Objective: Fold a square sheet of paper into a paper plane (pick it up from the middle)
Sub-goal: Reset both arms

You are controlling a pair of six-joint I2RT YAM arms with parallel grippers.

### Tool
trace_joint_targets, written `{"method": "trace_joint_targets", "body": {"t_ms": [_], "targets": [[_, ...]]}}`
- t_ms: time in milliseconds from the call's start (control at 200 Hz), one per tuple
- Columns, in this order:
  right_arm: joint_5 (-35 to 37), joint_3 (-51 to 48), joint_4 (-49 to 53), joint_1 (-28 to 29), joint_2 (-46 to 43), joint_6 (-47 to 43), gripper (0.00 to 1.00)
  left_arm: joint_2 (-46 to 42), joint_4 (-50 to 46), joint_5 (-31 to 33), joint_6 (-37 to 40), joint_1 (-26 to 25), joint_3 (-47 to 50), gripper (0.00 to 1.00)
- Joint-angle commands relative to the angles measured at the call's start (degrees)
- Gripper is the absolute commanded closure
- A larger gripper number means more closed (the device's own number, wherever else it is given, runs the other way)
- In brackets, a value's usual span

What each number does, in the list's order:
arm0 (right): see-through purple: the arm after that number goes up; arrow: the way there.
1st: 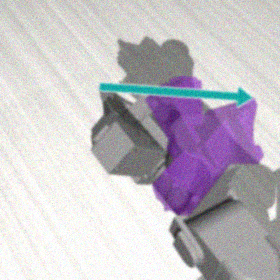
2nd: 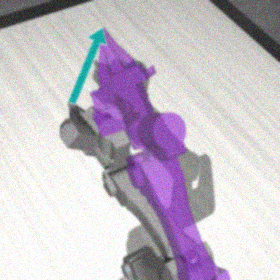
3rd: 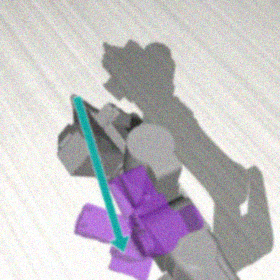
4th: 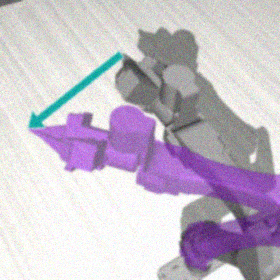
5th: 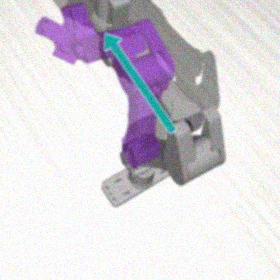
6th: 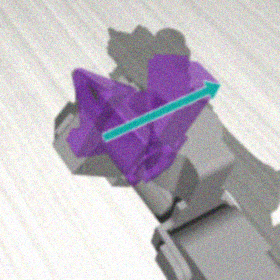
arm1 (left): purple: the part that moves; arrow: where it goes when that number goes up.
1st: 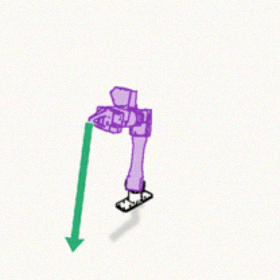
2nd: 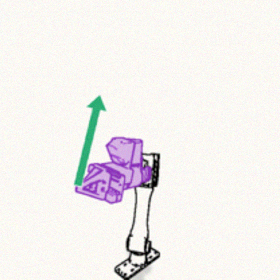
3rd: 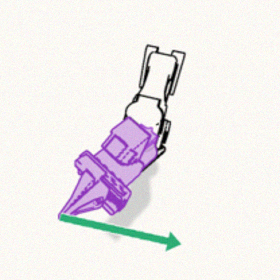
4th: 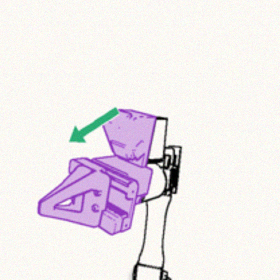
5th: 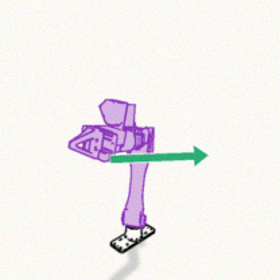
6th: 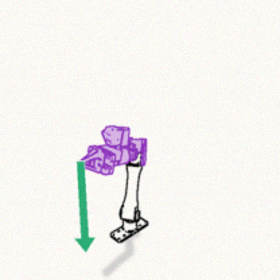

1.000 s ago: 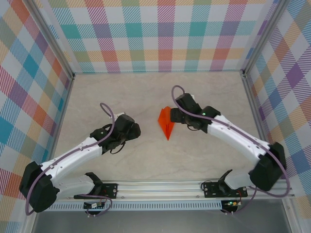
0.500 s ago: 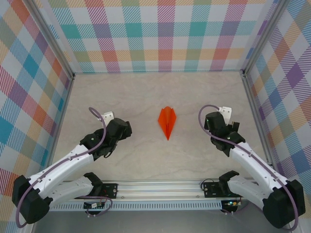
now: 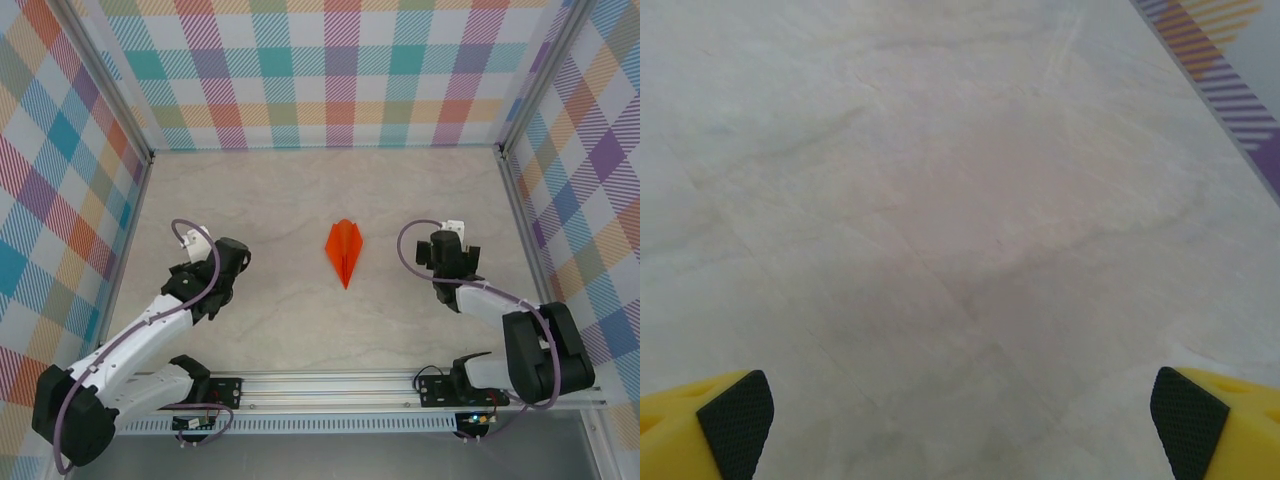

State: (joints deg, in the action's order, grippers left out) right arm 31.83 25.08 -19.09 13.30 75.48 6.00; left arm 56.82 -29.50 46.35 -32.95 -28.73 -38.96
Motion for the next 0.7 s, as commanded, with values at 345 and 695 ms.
{"method": "trace_joint_targets", "body": {"t_ms": [345, 695], "targets": [[-24.1, -5.0, -31.5, -7.8, 8.7, -8.1, 0.0, 10.6, 37.3, -2.0, 24.7, 10.1, 8.3, 0.0], [-22.8, -2.7, -29.9, -10.3, 12.0, -4.7, 0.0, 19.7, 62.1, -19.8, 33.0, 17.7, 14.0, 0.0]]}}
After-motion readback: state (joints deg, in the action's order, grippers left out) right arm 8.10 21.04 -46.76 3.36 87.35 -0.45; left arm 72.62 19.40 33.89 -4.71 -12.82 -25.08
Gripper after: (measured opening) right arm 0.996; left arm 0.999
